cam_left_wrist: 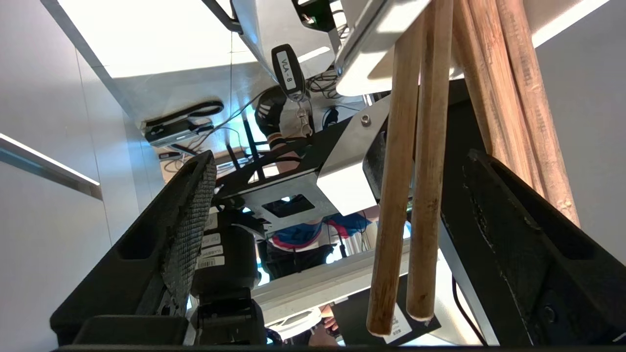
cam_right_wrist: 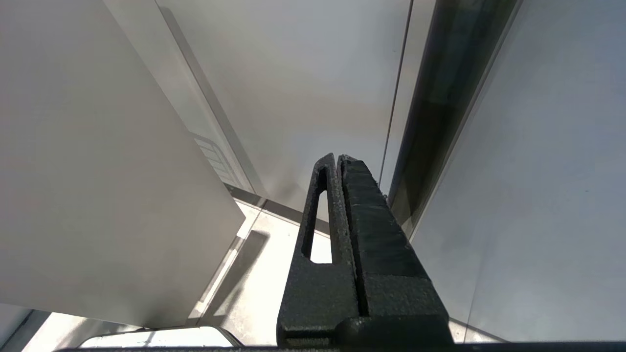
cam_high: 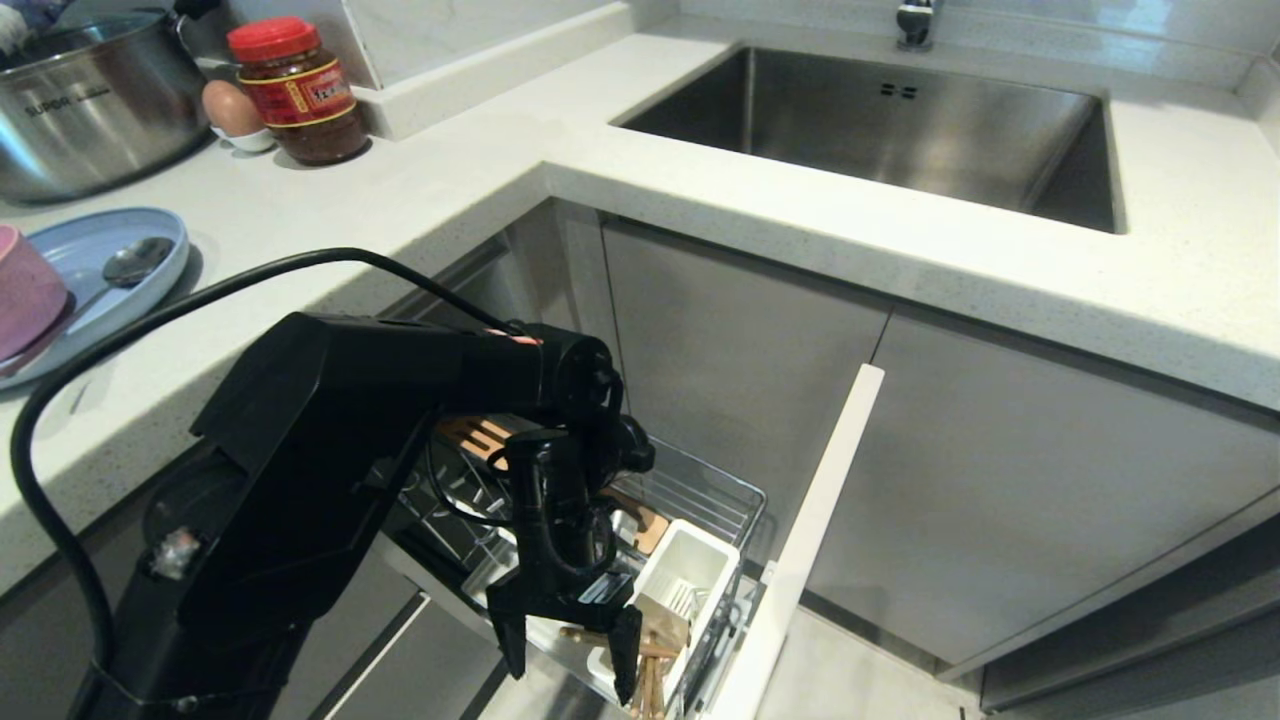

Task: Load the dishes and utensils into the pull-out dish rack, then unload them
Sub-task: Take the chopsticks out of the cupboard

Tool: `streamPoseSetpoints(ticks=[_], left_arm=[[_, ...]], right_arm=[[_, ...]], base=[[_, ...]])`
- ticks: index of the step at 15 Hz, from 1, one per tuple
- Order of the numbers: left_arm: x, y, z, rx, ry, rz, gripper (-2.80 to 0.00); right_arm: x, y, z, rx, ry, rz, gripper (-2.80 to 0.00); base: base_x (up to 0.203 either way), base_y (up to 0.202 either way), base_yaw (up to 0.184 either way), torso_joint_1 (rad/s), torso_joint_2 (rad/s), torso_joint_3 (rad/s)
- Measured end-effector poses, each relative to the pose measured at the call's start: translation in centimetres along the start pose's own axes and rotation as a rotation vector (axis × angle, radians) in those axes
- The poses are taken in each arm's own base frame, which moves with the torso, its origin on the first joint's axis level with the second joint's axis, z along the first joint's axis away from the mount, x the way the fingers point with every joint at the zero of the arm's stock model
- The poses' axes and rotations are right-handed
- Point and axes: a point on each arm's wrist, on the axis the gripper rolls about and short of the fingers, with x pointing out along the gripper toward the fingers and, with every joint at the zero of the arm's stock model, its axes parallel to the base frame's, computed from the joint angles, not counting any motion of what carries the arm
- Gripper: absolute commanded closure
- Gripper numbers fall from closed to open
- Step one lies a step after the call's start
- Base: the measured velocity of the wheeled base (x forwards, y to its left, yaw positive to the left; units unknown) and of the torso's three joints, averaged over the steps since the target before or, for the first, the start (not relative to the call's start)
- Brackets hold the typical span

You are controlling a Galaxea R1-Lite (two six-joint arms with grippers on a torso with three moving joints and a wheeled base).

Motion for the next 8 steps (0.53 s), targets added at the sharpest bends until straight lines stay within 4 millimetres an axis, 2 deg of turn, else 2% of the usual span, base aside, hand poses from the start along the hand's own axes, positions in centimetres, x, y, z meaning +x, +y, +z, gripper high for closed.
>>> streamPoseSetpoints(ticks=[8], left_arm=[[0.0, 0.0, 1.1, -0.048, -0.092, -0.024, -2.8]], right_arm=[[0.0, 0.0, 0.0, 0.0, 0.0, 0.0, 0.0]], base=[[0.0, 0.0, 0.0, 0.0, 0.0, 0.0]])
